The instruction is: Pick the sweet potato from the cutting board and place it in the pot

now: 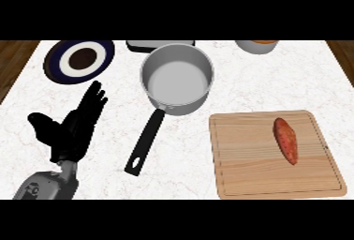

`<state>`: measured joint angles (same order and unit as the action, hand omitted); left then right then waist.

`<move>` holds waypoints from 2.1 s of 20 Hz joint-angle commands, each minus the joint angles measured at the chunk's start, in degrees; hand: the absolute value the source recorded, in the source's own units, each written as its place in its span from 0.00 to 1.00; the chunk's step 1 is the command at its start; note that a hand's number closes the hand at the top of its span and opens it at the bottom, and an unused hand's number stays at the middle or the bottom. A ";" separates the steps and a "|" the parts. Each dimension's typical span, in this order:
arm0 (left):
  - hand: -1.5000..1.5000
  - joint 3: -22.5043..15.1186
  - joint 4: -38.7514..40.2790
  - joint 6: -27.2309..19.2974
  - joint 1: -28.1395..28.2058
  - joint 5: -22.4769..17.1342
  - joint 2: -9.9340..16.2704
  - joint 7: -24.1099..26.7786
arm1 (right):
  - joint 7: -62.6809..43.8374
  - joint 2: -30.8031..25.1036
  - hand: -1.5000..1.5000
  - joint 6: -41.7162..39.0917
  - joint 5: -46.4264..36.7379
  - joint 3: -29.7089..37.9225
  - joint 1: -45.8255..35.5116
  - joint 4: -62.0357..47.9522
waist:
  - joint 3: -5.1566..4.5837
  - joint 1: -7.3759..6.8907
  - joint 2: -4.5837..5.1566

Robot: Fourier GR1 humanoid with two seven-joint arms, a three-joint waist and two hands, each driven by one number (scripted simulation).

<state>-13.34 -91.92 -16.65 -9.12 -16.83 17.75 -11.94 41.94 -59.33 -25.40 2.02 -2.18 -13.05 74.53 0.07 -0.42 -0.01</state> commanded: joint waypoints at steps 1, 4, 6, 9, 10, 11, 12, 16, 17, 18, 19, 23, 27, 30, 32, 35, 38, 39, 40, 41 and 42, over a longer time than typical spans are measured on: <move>0.50 1.11 -0.61 0.87 0.09 -0.40 0.43 -0.90 | 3.44 -5.27 0.00 -5.34 -5.74 -1.81 -1.64 -0.17 | -0.07 -0.20 0.09; 0.50 0.82 1.22 -0.07 -2.59 0.97 -1.16 -1.24 | -1.17 -7.80 0.00 -7.50 -6.94 -3.42 -2.97 2.12 | -0.11 0.21 0.11; 0.50 0.04 -3.09 -0.61 0.48 1.93 -0.28 -2.06 | -4.86 -9.11 0.00 -9.31 -7.93 -4.90 -4.06 1.72 | -0.10 -0.52 -0.01; 0.50 -0.22 -2.68 1.03 2.96 1.90 -1.08 -1.12 | -8.42 -5.52 0.00 -9.87 -9.53 -6.62 -6.15 2.34 | -0.10 -0.43 0.07; 0.50 1.30 -0.29 0.19 -1.61 2.36 -1.29 -2.40 | -12.06 -6.60 0.00 -11.82 -8.47 -6.38 -6.45 4.57 | -0.12 0.12 0.05; 0.50 1.45 -4.16 1.20 1.74 1.49 -0.33 -2.78 | -11.72 -5.45 0.00 -12.34 -10.12 -7.04 -8.60 1.73 | -0.09 -0.58 0.08; 0.50 -0.33 -0.85 -0.04 0.60 3.44 -3.53 -1.36 | -14.62 -2.62 0.00 -10.30 -10.31 -7.05 -6.23 5.44 | -0.10 0.21 0.02; 0.50 1.56 -4.14 2.01 3.37 3.13 -1.82 -2.36 | -13.50 0.90 0.00 -9.82 -16.43 -8.57 -7.02 0.82 | -0.07 -0.14 0.05; 0.50 1.61 -5.46 1.25 2.66 3.40 -2.38 -3.53 | -15.32 0.64 0.00 -11.36 -16.90 -8.51 -7.96 1.55 | -0.08 -0.09 0.02; 0.50 2.72 1.43 0.55 -2.04 3.77 -4.05 -2.46 | -16.47 0.76 0.00 -11.02 -16.88 -9.48 -5.35 4.76 | -0.09 0.61 0.05; 0.50 4.64 -0.28 4.31 -0.80 1.38 -1.44 -2.76 | -15.98 -0.03 0.00 -13.99 -18.17 -9.28 -9.78 1.58 | -0.09 -0.05 0.11; 0.50 4.74 0.22 4.95 2.26 2.79 -2.71 0.77 | -14.80 3.53 0.00 -8.78 -26.23 -11.45 -7.48 -0.17 | -0.08 -0.02 0.12; 0.50 2.56 -7.26 1.36 2.89 6.20 -4.11 -6.84 | -18.95 6.01 0.00 -7.97 -28.49 -9.06 -3.25 5.60 | -0.07 0.35 -0.07; 0.50 7.11 0.19 5.84 0.10 4.76 -3.82 -1.45 | -19.06 8.60 0.00 -9.95 -27.84 -5.97 -2.94 5.67 | -0.09 0.59 0.00; 0.50 5.73 -6.11 4.23 0.77 5.37 -4.59 -7.36 | -19.64 11.06 0.00 -10.67 -29.05 -5.65 -3.20 5.62 | -0.08 0.37 -0.03; 0.50 7.34 -0.60 4.58 -2.52 6.41 -5.35 -6.11 | -21.96 9.93 0.00 -14.20 -26.76 -2.25 -0.06 12.43 | -0.10 0.95 -0.09; 0.50 6.30 -2.77 5.51 1.12 7.93 -6.64 -4.89 | -21.64 15.43 0.00 -11.69 -30.94 -2.45 -0.99 9.89 | -0.08 0.42 -0.01; 0.50 5.45 -4.13 4.39 0.22 8.68 -7.37 -6.86 | -18.84 16.46 0.00 -10.31 -33.30 -3.85 -2.47 4.90 | -0.06 0.22 0.04; 0.50 8.11 -2.90 6.88 -1.89 6.64 -5.39 -7.76 | -27.77 16.91 0.00 -14.32 -30.95 -2.41 -1.66 12.79 | -0.09 0.54 -0.04; 0.50 8.92 -1.80 8.76 1.00 6.63 -5.41 -3.92 | -23.43 15.63 0.00 -14.32 -31.49 -0.10 -0.73 10.58 | -0.08 0.47 -0.02; 0.50 8.00 -5.55 5.89 0.84 7.69 -5.85 -7.81 | -23.81 17.53 0.00 -10.75 -34.97 -3.47 1.87 9.60 | -0.07 0.39 -0.03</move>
<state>-6.07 -95.75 -10.61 -8.63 -9.80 12.19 -18.22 19.27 -44.34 -37.41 -29.51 -5.12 -13.70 84.06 -0.03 0.02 -0.04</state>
